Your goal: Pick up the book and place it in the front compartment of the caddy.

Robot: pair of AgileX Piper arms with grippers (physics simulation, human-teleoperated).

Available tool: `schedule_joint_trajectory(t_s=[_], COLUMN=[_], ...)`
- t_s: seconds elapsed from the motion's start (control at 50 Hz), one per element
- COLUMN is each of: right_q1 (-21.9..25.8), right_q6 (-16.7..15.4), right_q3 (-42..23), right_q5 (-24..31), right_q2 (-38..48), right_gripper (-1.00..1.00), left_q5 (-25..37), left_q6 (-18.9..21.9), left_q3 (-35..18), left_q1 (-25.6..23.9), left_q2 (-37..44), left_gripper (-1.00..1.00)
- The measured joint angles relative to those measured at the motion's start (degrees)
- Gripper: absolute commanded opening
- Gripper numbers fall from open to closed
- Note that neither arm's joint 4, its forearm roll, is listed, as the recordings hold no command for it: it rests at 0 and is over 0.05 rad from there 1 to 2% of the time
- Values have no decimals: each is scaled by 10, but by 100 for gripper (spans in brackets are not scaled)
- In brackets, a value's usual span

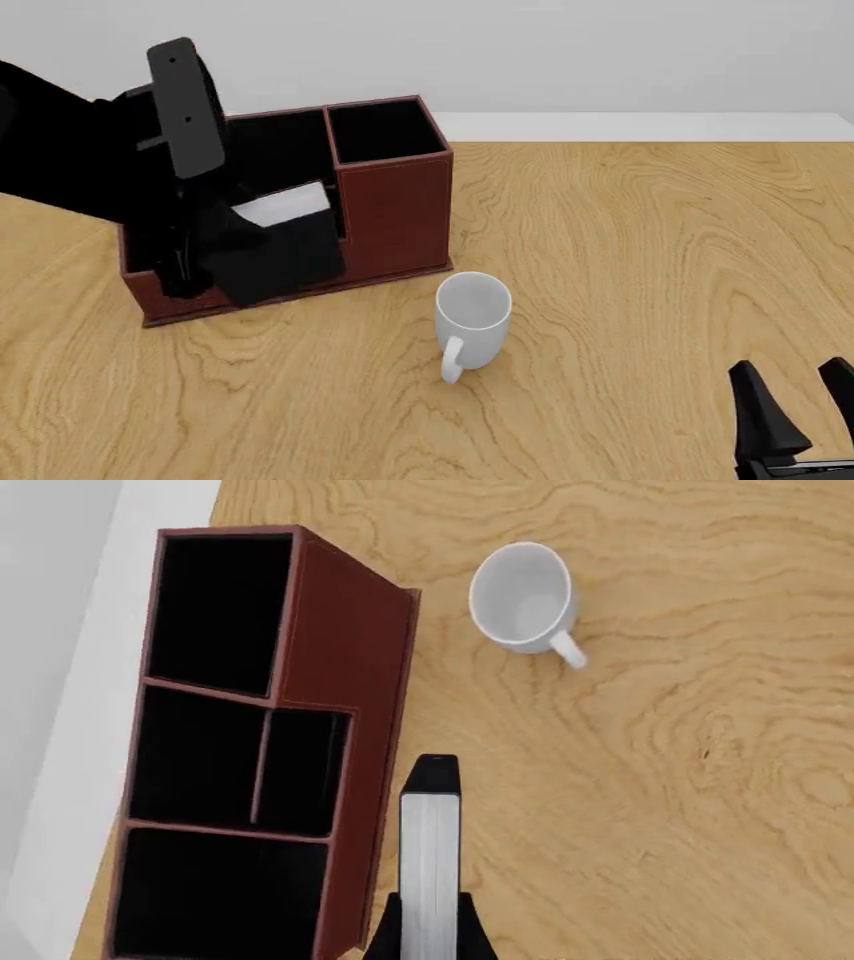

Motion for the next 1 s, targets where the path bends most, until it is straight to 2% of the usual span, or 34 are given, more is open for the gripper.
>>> schedule_joint_trajectory(t_s=[0.36, 0.56, 1.0], right_q1=[-4, -6, -10], right_q6=[7, 9, 8], right_q3=[0, 0, 0], right_q5=[-2, -3, -8], right_q2=[0, 0, 6], right_gripper=[100, 100, 100], left_q5=[9, 4, -63], left_q6=[89, 125, 189], left_q3=[-78, -126, -106], left_q1=[48, 63, 107], left_q2=[33, 53, 77], left_gripper=[-100, -100, -100])
